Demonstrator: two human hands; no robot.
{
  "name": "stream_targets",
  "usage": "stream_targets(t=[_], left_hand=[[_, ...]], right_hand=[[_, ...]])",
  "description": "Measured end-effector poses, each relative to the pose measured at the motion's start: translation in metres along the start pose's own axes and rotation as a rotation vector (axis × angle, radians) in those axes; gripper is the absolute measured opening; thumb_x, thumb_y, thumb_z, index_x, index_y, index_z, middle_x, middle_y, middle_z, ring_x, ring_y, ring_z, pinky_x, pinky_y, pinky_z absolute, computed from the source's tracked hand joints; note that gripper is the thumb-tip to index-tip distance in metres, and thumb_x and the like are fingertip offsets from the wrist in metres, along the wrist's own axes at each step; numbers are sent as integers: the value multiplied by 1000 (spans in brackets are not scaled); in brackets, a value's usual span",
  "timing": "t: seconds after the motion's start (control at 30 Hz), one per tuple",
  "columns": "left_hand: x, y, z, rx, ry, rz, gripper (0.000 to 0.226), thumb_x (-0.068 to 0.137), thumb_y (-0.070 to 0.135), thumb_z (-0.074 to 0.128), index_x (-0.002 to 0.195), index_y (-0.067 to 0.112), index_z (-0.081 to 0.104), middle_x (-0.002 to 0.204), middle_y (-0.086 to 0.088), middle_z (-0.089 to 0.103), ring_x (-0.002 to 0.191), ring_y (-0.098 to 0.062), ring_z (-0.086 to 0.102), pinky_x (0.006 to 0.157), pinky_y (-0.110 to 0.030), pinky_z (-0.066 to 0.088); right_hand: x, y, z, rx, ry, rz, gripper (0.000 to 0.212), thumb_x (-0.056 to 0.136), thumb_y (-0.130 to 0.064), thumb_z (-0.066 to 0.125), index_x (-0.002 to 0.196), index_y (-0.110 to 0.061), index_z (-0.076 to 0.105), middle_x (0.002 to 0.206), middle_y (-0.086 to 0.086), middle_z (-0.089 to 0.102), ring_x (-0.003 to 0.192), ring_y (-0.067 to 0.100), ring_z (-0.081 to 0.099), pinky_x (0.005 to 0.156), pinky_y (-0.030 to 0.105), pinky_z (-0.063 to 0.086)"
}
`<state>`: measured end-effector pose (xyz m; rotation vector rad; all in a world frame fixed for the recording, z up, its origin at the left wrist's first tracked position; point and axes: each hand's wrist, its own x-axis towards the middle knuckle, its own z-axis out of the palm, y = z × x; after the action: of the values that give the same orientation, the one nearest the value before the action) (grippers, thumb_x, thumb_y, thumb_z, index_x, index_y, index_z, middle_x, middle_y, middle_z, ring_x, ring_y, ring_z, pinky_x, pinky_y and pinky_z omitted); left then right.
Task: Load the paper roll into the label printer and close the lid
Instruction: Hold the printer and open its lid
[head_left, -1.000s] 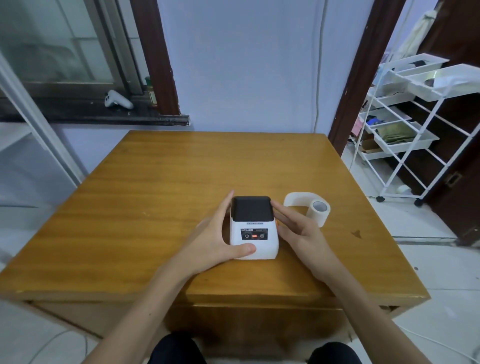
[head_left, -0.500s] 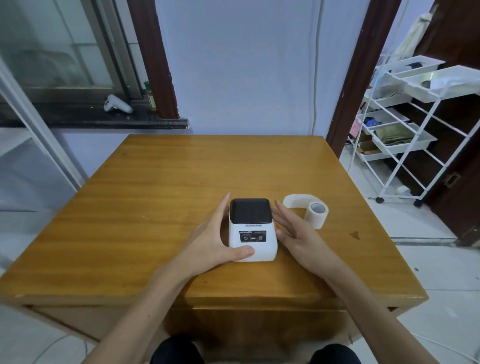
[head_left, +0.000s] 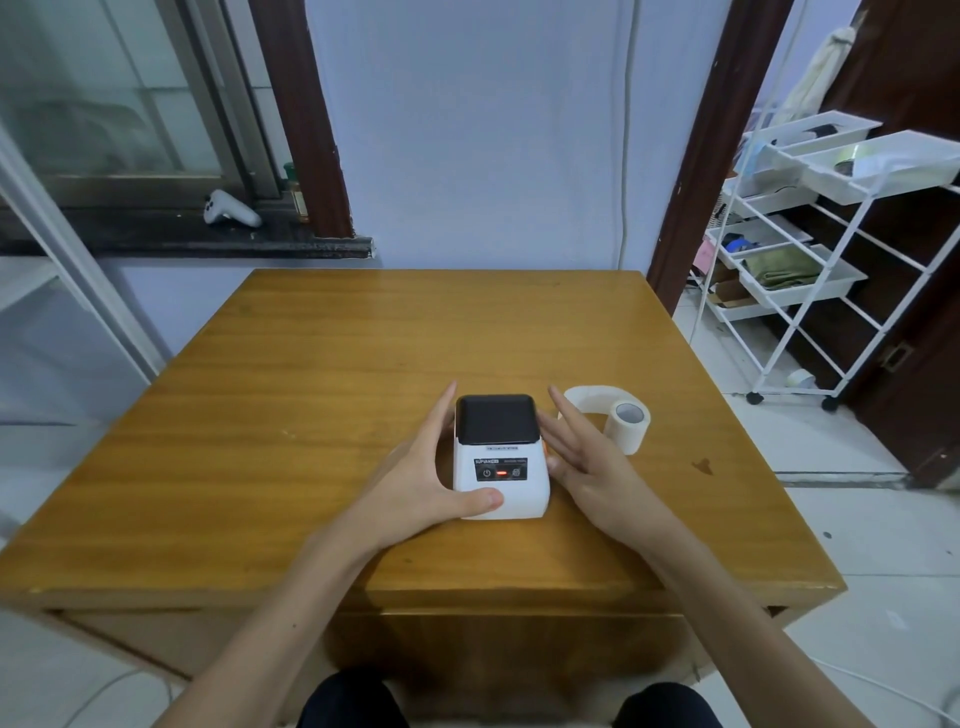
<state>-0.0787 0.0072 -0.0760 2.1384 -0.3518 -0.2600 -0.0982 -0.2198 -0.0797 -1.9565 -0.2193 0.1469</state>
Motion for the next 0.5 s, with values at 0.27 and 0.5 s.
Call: stream_targets(t=[0.27, 0.5], left_hand=[[-1, 3, 0, -13, -5, -4, 128, 55, 63, 83, 148, 60, -5, 160, 16, 31, 146, -2, 28, 121, -40, 27], [-2, 2, -1, -13, -9, -4, 125, 58, 60, 85, 143, 66, -7, 155, 24, 32, 145, -1, 29, 120, -38, 27]], right_hand=[[0, -4, 0, 66, 46, -3, 60, 99, -8, 47, 150, -33, 26, 148, -14, 45, 129, -12, 44, 104, 11, 40], [9, -12, 2, 165, 104, 48, 42, 99, -28, 48, 139, -37, 44, 111, -24, 69, 101, -8, 65, 83, 15, 54]])
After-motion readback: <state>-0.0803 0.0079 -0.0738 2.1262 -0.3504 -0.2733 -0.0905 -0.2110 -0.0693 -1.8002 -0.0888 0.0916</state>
